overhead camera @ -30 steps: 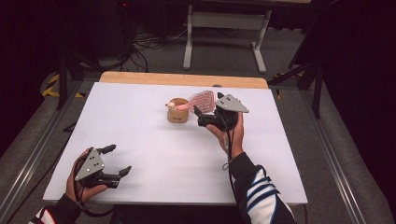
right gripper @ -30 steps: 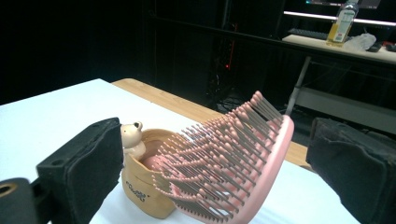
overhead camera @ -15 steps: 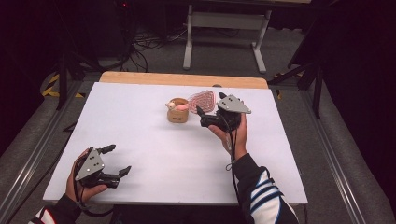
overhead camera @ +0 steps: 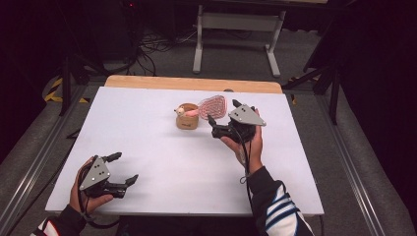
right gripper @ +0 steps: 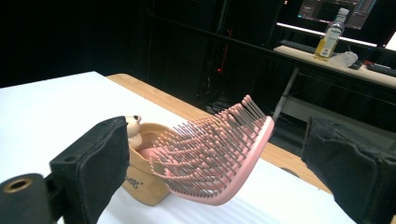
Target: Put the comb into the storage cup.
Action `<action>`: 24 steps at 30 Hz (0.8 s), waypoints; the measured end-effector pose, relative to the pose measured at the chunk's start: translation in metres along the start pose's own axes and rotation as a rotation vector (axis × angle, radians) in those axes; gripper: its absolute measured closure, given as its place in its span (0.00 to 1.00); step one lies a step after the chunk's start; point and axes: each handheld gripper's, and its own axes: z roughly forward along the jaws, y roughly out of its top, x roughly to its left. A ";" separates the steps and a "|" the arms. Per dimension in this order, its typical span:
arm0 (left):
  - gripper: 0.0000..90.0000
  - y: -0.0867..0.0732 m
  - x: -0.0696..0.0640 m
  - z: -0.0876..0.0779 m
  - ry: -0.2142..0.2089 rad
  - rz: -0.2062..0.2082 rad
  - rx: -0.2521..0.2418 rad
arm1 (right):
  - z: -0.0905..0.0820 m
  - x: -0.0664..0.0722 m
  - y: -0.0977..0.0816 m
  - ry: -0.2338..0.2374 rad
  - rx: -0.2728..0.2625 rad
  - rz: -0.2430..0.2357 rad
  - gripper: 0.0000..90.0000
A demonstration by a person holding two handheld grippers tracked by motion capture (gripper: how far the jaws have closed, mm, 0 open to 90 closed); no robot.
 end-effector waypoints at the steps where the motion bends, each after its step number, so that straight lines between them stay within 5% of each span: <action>1: 0.11 0.000 0.000 0.000 0.000 0.000 0.000 | -0.001 0.000 0.000 0.001 0.002 0.002 0.09; 15: 0.11 0.000 0.001 -0.001 0.005 -0.001 0.002 | -0.017 -0.005 -0.002 0.018 -0.003 0.048 0.09; 24: 0.11 0.001 0.001 -0.001 0.014 -0.005 -0.006 | -0.028 0.000 -0.002 0.026 0.004 -0.003 0.09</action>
